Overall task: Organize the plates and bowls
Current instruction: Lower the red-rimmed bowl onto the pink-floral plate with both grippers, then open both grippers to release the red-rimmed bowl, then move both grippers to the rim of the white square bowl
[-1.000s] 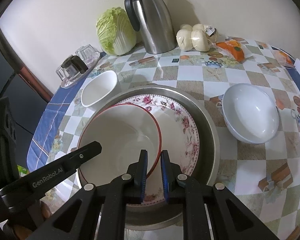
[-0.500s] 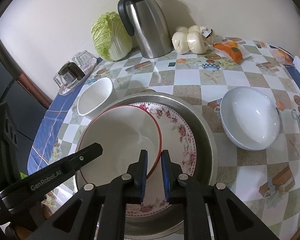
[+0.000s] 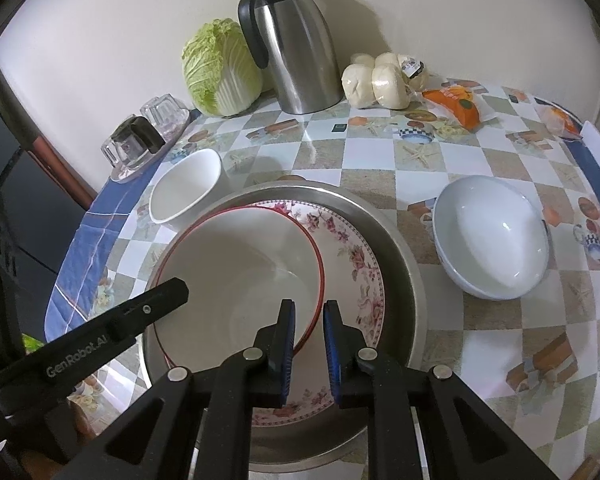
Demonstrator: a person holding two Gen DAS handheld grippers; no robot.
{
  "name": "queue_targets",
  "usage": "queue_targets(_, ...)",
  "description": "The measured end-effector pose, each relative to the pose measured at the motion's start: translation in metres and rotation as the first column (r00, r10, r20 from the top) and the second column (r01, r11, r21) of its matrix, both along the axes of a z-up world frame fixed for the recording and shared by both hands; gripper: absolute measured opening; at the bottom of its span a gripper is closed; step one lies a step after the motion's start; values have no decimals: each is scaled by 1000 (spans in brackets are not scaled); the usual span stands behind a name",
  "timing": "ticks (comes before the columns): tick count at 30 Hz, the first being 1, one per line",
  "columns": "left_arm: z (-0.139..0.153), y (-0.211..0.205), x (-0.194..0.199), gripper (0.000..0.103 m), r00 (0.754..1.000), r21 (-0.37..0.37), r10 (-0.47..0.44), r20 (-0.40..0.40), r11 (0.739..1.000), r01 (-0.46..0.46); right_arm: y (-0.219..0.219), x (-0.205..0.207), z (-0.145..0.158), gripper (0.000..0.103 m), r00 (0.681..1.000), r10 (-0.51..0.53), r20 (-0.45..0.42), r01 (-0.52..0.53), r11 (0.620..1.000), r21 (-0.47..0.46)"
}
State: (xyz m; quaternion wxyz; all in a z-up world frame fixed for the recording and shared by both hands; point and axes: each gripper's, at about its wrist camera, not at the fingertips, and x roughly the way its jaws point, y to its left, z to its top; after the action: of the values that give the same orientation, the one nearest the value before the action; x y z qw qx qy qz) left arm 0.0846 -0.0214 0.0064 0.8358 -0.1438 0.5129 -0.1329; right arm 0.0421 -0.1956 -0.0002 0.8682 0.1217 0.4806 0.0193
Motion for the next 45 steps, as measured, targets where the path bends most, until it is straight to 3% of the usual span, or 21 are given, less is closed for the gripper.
queue_targets(4,5,2,-2,32,1000,9,5,13,1000,-5,-1,-2,4,17,1000,-7,6,7,1000,-11)
queue_targets(8,10,4,-4,49,999,22,18,26,1000,-18,-3,-5,10,17,1000,-14,14,14,1000,-20)
queue_targets(13,12,7,-5,62,999,35,33,26,999,-34,-6,-9,18,40,999,-34,34,35,999,-40)
queue_targets(15,13,9,-5,65,999,52,40,34,998,-42,-7,-11,20,57,998,-41,41,43,998,-55)
queue_targets(19,16,14,-6,75,996,114,77,45,990,-82,-7,-12,23,67,997,-46,56,50,996,-72)
queue_targets(23,14,23,-6,77,991,151,123,45,980,-129,-7,-13,23,79,997,-47,62,52,995,-81)
queue_targets(29,11,32,-5,84,985,170,165,43,971,-170,-8,-13,21,88,997,-50,63,55,995,-82)
queue_targets(32,13,34,-5,88,982,180,180,57,966,-187,-7,-13,22,101,996,-53,68,59,995,-86)
queue_targets(37,13,39,-4,93,975,201,210,74,954,-221,-6,-13,22,103,995,-57,77,64,994,-93)
queue_targets(39,14,41,-5,100,969,232,225,101,942,-243,-7,-14,22,103,995,-62,82,69,994,-90)
queue_targets(42,16,44,-6,101,962,270,233,141,926,-263,-8,-14,23,103,993,-67,92,74,994,-75)
queue_targets(45,16,48,-4,101,961,263,242,137,926,-270,-7,-15,24,103,992,-68,103,76,995,-71)
